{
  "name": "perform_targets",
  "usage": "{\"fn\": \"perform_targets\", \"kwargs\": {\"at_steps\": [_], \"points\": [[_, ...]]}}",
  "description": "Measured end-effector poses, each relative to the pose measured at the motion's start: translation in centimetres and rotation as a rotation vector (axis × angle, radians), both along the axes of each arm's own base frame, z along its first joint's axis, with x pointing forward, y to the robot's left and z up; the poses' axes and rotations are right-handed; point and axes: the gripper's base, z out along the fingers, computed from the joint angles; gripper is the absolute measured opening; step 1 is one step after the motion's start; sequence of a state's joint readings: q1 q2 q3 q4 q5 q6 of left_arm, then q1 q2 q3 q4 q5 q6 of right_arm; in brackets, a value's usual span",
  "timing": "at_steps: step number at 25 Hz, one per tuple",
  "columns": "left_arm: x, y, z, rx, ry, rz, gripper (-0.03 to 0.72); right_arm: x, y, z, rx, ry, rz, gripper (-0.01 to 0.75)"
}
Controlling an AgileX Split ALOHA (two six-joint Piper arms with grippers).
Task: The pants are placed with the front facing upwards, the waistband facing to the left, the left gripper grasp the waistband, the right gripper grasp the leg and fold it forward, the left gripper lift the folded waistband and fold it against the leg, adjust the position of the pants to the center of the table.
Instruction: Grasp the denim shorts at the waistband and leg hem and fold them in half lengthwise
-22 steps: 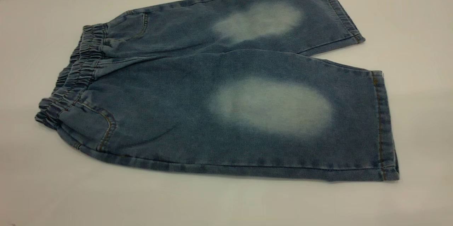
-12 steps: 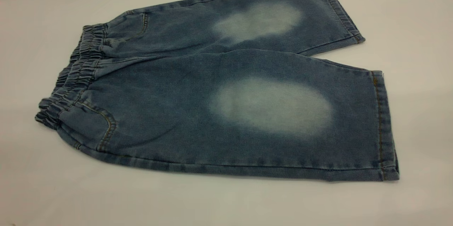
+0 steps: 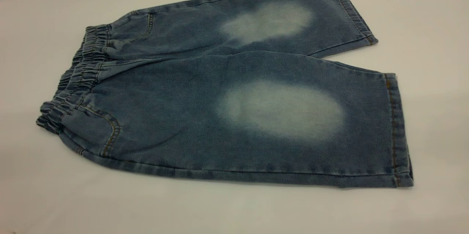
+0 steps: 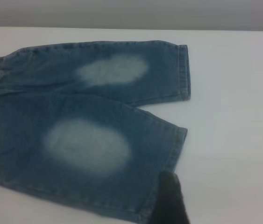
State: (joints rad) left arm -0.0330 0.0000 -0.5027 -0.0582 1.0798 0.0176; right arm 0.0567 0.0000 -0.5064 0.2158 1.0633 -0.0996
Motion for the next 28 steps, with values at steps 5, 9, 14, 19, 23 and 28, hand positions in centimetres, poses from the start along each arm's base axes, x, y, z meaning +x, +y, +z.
{"fn": "perform_targets", "kwargs": {"at_steps": [5, 9, 14, 19, 23, 28], "points": [[0.0, 0.0, 0.0, 0.0, 0.0, 0.0, 0.519, 0.0, 0.0, 0.0, 0.001, 0.0, 0.0, 0.465], [0.0, 0.0, 0.0, 0.0, 0.0, 0.0, 0.519, 0.0, 0.0, 0.0, 0.002, 0.0, -0.001, 0.465], [0.0, 0.0, 0.0, 0.0, 0.0, 0.0, 0.519, 0.0, 0.0, 0.0, 0.002, 0.0, -0.001, 0.463], [0.0, 0.0, 0.0, 0.0, 0.0, 0.0, 0.519, 0.0, 0.02, 0.01, 0.004, 0.0, 0.001, 0.462], [0.0, 0.0, 0.0, 0.0, 0.0, 0.0, 0.519, 0.0, 0.04, 0.01, 0.003, -0.001, 0.003, 0.462], [0.0, 0.0, 0.0, 0.0, 0.0, 0.0, 0.519, 0.01, 0.11, 0.07, 0.015, -0.005, 0.006, 0.462]]}}
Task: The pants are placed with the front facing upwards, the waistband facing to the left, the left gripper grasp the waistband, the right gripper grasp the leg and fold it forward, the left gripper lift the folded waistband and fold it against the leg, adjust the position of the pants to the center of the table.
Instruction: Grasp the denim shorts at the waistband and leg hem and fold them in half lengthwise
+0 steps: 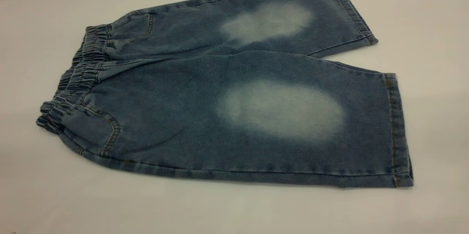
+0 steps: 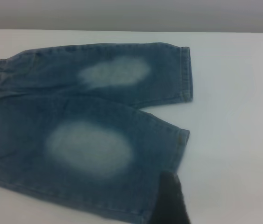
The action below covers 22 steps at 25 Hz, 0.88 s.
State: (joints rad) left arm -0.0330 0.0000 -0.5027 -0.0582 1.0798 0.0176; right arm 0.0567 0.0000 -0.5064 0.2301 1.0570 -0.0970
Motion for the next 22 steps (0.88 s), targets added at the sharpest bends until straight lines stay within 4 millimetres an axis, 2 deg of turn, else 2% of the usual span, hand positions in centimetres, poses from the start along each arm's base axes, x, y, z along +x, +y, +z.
{"fn": "perform_targets", "kwargs": {"at_steps": [5, 8, 10, 15, 17, 19, 22], "points": [[0.0, 0.0, 0.2, 0.0, -0.004, 0.001, 0.519, -0.1, 0.2, 0.2, 0.036, -0.004, 0.012, 0.462], [0.4, 0.0, 1.1, 0.001, -0.036, 0.005, 0.519, 0.0, 0.6, 1.2, 0.085, -0.039, 0.032, 0.462], [1.1, 0.0, 2.1, -0.008, -0.058, 0.011, 0.519, 0.8, 0.5, 1.9, 0.065, -0.036, 0.028, 0.462], [4.5, -0.3, 4.8, -0.067, -0.075, 0.018, 0.519, 3.5, 0.8, 3.5, 0.041, 0.006, 0.051, 0.462], [6.2, -0.6, 5.5, -0.098, -0.041, 0.004, 0.519, 5.1, 0.8, 3.5, 0.048, 0.055, 0.043, 0.462], [8.2, -0.9, 5.8, -0.127, -0.001, -0.008, 0.519, 6.6, 0.9, 3.4, 0.067, 0.093, 0.034, 0.462], [11.5, -1.0, 4.9, -0.168, 0.104, 0.015, 0.519, 8.8, 1.3, 3.2, 0.123, 0.142, 0.026, 0.462]]}}
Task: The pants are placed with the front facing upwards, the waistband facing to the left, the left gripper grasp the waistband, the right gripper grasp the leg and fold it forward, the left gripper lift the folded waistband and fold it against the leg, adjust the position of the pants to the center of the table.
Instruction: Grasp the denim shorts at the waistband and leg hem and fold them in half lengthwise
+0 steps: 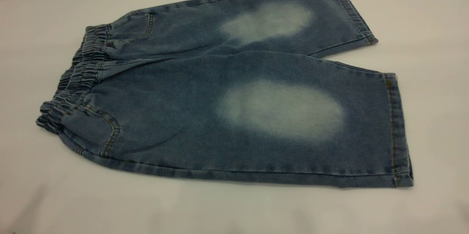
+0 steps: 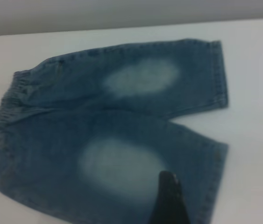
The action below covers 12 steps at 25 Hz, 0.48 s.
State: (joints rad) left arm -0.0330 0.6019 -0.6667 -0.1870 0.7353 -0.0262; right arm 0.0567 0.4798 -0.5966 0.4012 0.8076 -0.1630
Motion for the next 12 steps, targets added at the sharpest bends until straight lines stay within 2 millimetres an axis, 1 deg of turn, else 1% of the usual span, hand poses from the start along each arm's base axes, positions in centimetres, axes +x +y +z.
{"fn": "perform_targets", "kwargs": {"at_steps": [3, 5, 10, 12], "points": [[3.0, -0.1, -1.4, -0.044, 0.107, 0.039, 0.518, 2.1, 0.4, -0.6, 0.049, 0.069, 0.009, 0.462], [4.7, -0.1, -2.7, -0.071, 0.202, 0.063, 0.511, 3.4, 0.7, -1.3, 0.047, 0.132, 0.028, 0.462], [9.0, -0.3, -5.5, -0.056, 0.372, 0.071, 0.482, 6.8, 1.3, -3.6, 0.075, 0.293, 0.061, 0.462], [10.3, -0.3, -7.0, -0.049, 0.429, 0.075, 0.473, 8.0, 1.4, -4.4, 0.097, 0.337, 0.048, 0.462]]}}
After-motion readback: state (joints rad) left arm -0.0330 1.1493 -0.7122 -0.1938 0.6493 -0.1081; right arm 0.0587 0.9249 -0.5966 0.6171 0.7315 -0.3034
